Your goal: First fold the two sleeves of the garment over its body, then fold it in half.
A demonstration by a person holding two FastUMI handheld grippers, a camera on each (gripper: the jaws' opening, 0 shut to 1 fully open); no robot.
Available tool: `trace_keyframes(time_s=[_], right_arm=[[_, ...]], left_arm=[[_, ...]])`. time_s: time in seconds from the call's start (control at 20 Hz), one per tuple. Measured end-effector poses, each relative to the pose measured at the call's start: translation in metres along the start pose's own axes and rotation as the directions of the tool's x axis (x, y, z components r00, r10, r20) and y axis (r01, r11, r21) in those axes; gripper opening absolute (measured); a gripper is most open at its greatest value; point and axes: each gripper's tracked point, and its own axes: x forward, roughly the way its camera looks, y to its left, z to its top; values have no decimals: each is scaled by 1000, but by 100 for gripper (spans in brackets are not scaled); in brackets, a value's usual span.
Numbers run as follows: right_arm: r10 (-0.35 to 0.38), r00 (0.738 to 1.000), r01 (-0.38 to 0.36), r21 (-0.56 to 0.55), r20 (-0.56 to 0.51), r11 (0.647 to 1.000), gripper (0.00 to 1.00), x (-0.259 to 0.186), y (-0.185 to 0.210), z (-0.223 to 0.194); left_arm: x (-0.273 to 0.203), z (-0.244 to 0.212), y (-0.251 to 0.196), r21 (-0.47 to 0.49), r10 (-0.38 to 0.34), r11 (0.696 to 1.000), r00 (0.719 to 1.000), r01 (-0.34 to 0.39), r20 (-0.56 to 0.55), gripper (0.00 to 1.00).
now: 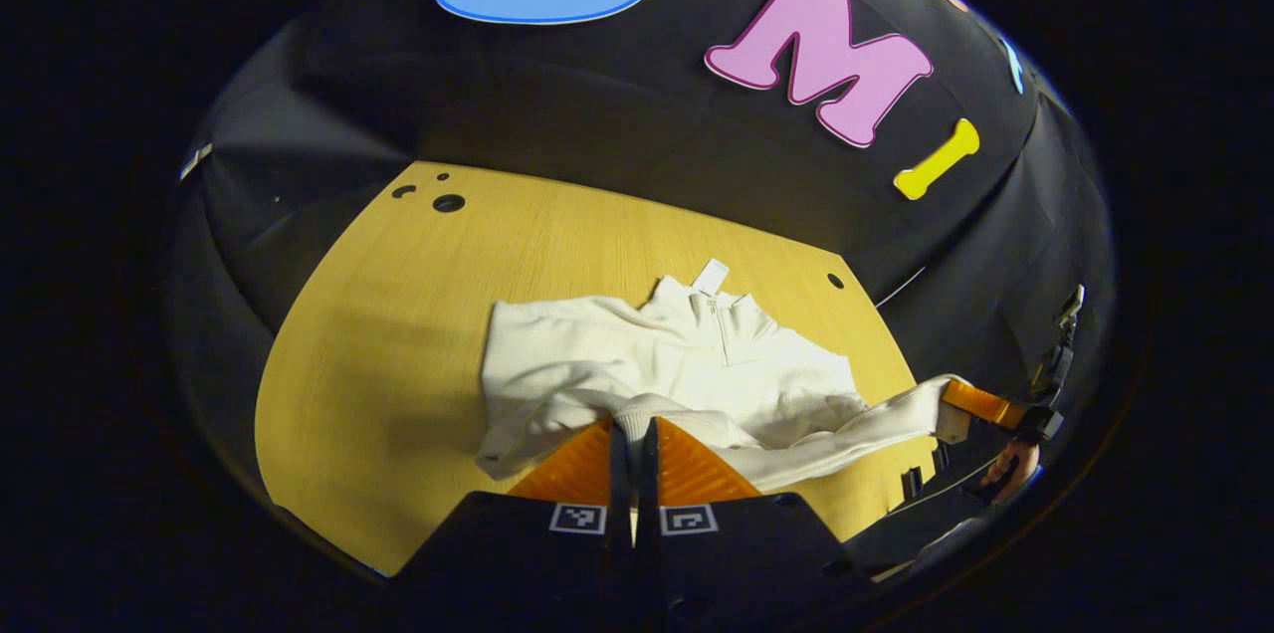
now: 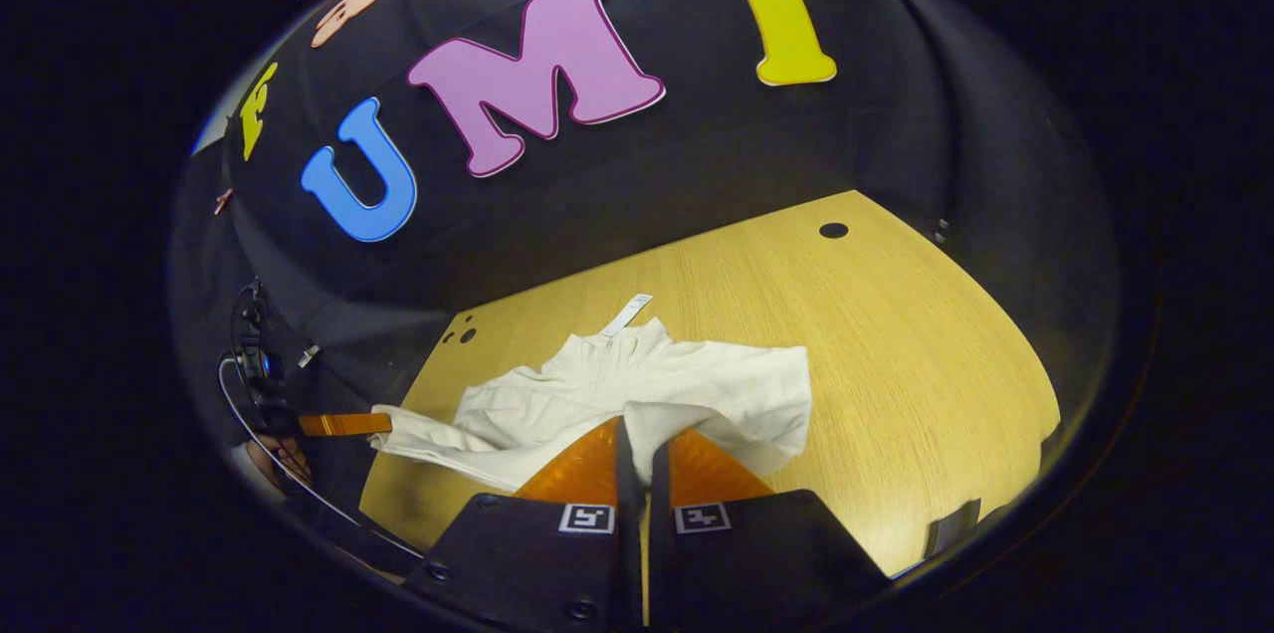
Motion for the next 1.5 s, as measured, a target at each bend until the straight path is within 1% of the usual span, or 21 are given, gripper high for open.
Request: trace_keyframes(time_s=[0.25, 0.4, 0.55, 0.65, 0.85, 0.9, 1.0, 1.2, 1.3, 1.35, 1.4, 1.45, 1.5], right_arm=[[-26, 999, 26, 5, 19, 1000, 7, 41, -9, 24], [-48, 999, 48, 25, 14, 999, 7, 65, -20, 27], [-62, 998, 62, 9, -8, 998, 7, 91, -28, 25], [-74, 997, 74, -12, -27, 997, 7, 108, -36, 22], [-115, 990, 115, -12, -80, 993, 7, 145, -56, 9], [-123, 988, 122, -15, -97, 992, 7, 153, -60, 4], [-137, 982, 136, -18, -131, 991, 8, 170, -70, -6], [-163, 969, 161, -27, -186, 987, 8, 193, -85, -25], [-171, 959, 168, -29, -227, 985, 10, 202, -92, -37], [-174, 953, 172, -30, -250, 985, 13, 205, -95, -44], [-172, 947, 170, -31, -270, 985, 15, 207, -97, -51], [-170, 942, 168, -31, -288, 985, 20, 209, -98, -56], [-174, 939, 173, -29, -298, 984, 20, 211, -101, -59]], left_arm=[[41, 28, 4, 18, 12, 1000, 1000, -12, 2, 5], [66, 40, 10, 35, 14, 999, 1000, -14, -3, 6], [92, 43, 17, 53, 35, 998, 999, -34, -30, 6], [111, 47, 19, 84, 58, 995, 997, -54, -43, 5], [151, 53, 20, 152, 108, 984, 991, -96, -75, 5], [155, 51, 21, 164, 123, 981, 989, -108, -82, 6], [178, 55, 24, 180, 143, 976, 986, -125, -91, 5], [210, 54, 26, 237, 158, 963, 981, -128, -112, 6], [223, 47, 30, 252, 171, 959, 976, -132, -138, 8], [227, 43, 31, 255, 177, 957, 972, -135, -152, 10], [230, 40, 32, 259, 185, 956, 969, -138, -165, 13], [233, 39, 33, 262, 190, 955, 968, -142, -167, 16], [234, 41, 33, 267, 195, 952, 968, -148, -160, 20]])
